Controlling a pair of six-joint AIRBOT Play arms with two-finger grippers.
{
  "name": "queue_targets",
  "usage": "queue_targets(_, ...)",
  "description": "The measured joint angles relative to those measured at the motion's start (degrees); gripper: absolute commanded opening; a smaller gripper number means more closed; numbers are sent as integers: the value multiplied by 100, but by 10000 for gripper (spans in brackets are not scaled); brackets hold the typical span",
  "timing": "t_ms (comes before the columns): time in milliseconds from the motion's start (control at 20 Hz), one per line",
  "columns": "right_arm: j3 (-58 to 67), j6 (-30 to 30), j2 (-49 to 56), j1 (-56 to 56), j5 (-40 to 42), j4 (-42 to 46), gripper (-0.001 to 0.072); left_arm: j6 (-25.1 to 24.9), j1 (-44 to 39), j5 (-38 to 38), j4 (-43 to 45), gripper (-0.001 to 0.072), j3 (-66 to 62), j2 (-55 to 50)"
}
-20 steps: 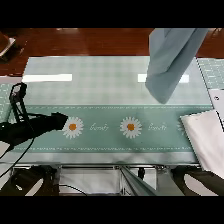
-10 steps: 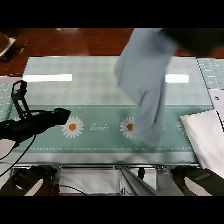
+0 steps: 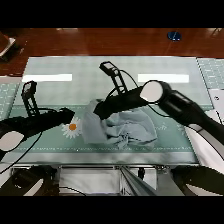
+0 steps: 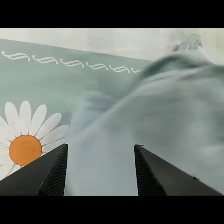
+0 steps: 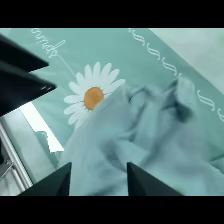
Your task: Fold the shirts.
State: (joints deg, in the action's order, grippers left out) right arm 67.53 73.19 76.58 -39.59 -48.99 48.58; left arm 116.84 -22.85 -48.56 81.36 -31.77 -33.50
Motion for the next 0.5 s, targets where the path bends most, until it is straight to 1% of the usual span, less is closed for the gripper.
queue_targets(100, 109, 17, 114, 358, -98, -37, 406, -81, 68, -179, -2, 509, -94, -39)
queue_targets(200, 295, 33, -9, 1161, -538, 138, 405, -304, 291, -669, 50, 509, -323, -50)
queue_targets(300, 389, 55, -348, 2295, -1058, 542, 404, -577, 656, -1320, 199, 508, -551, -28)
queue_targets(400, 186, 138, -822, 3589, -1506, 1058, 404, -763, 1071, -1921, 245, 508, -533, 13)
queue_targets(500, -446, 181, -1368, 4811, -1733, 1307, 404, -938, 1419, -2210, -101, 508, -173, 24)
